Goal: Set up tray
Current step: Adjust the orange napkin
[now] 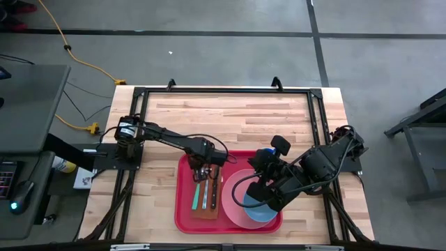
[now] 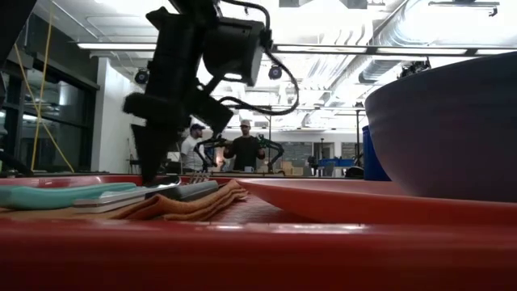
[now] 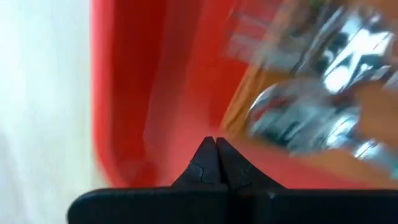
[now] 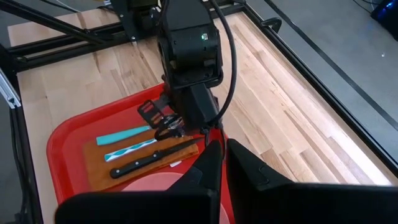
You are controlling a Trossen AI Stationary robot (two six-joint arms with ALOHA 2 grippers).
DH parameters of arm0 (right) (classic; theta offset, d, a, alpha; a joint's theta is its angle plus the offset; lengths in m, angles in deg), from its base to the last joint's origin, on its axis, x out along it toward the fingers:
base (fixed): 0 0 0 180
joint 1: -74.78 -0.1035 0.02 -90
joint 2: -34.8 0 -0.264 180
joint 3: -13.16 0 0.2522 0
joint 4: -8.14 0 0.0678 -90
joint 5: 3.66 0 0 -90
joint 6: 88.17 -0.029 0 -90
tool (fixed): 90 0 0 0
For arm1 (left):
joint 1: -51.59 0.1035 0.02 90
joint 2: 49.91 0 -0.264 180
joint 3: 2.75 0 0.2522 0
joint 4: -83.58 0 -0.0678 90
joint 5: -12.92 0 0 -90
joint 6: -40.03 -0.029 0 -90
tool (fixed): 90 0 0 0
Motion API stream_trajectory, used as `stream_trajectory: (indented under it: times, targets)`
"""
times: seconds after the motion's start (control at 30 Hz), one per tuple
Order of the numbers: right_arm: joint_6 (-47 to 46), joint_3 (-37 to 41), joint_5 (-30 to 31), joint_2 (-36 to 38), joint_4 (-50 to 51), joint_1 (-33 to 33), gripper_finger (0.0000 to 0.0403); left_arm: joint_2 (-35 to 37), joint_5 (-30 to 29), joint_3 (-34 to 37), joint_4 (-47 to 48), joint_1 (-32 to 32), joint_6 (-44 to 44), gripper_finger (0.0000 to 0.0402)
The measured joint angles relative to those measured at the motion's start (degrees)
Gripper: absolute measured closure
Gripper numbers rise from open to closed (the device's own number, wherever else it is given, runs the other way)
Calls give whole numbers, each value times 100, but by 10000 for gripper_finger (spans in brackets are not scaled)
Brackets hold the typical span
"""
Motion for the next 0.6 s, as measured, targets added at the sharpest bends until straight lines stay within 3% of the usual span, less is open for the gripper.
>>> stream_trajectory:
  times: [0.27,0.6]
  targets:
    - [0,0,4,0,0,0,403,-242,-104,-21,219,-11,27,393]
    - [80,0,38,0,-2,40,403,50,-80,-61,151,-2,-89,394]
